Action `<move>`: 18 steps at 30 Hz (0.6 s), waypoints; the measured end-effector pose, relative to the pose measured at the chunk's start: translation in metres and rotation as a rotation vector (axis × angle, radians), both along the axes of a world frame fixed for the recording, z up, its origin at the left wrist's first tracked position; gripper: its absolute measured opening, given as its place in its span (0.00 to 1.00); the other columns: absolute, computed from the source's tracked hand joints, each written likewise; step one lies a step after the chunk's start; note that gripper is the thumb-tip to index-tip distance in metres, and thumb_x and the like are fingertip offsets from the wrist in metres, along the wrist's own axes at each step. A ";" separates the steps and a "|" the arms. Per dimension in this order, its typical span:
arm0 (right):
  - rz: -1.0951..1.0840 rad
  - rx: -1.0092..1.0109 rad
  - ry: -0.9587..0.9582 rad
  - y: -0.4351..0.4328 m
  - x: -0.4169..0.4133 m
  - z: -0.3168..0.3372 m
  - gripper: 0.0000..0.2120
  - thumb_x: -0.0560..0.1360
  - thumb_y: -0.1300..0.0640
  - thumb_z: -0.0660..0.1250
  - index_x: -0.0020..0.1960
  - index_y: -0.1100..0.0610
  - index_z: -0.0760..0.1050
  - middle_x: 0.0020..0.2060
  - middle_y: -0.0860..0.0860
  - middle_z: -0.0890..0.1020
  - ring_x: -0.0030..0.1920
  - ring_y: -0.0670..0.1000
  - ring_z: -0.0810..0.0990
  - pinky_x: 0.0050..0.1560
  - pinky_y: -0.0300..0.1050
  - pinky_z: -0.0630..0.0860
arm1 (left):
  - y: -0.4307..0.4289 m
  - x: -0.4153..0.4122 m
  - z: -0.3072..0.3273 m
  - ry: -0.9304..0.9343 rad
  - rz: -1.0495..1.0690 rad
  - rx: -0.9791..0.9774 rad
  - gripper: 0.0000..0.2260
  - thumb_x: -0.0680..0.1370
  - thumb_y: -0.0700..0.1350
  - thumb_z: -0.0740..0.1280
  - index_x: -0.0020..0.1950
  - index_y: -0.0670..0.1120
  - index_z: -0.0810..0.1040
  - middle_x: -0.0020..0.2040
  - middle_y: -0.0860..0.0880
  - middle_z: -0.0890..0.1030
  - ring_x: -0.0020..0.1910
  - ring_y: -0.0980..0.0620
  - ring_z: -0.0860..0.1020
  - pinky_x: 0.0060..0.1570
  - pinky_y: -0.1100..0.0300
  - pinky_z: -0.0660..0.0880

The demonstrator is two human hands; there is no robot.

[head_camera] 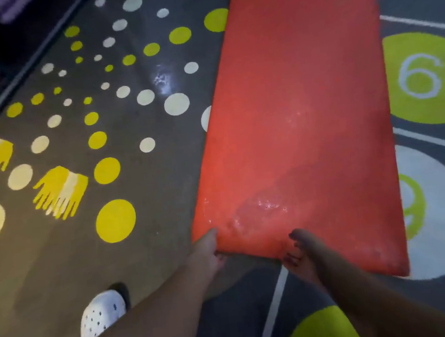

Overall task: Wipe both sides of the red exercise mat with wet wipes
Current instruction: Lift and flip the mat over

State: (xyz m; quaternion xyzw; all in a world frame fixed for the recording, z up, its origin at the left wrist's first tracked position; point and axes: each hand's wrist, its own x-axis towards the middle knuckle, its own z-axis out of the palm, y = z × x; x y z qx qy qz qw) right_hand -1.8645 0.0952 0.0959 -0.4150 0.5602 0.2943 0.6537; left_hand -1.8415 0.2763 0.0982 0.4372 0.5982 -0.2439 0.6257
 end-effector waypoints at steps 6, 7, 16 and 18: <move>-0.262 0.093 0.076 0.024 -0.017 -0.102 0.05 0.79 0.52 0.60 0.48 0.54 0.71 0.41 0.53 0.77 0.41 0.50 0.75 0.48 0.41 0.75 | 0.024 -0.001 -0.109 0.099 0.032 -0.073 0.10 0.73 0.52 0.73 0.53 0.51 0.79 0.41 0.51 0.81 0.40 0.50 0.80 0.54 0.54 0.75; -0.314 0.083 0.079 0.027 -0.015 -0.110 0.06 0.79 0.51 0.62 0.50 0.54 0.71 0.45 0.53 0.74 0.48 0.51 0.74 0.60 0.44 0.73 | 0.026 0.003 -0.114 0.103 0.047 -0.064 0.11 0.73 0.53 0.74 0.51 0.51 0.78 0.44 0.51 0.80 0.44 0.49 0.79 0.58 0.54 0.72; -0.507 0.023 0.173 0.028 -0.026 -0.133 0.16 0.72 0.40 0.72 0.50 0.50 0.73 0.43 0.48 0.72 0.45 0.48 0.73 0.51 0.48 0.71 | 0.039 0.020 -0.115 0.265 0.077 -0.056 0.23 0.69 0.47 0.79 0.59 0.46 0.74 0.66 0.44 0.71 0.65 0.42 0.69 0.65 0.42 0.69; -0.566 0.019 0.138 0.033 -0.030 -0.137 0.15 0.74 0.43 0.72 0.50 0.52 0.73 0.43 0.48 0.74 0.46 0.49 0.76 0.54 0.47 0.75 | 0.042 0.017 -0.117 0.199 0.082 -0.162 0.25 0.72 0.46 0.77 0.65 0.45 0.74 0.69 0.44 0.71 0.70 0.40 0.67 0.70 0.38 0.62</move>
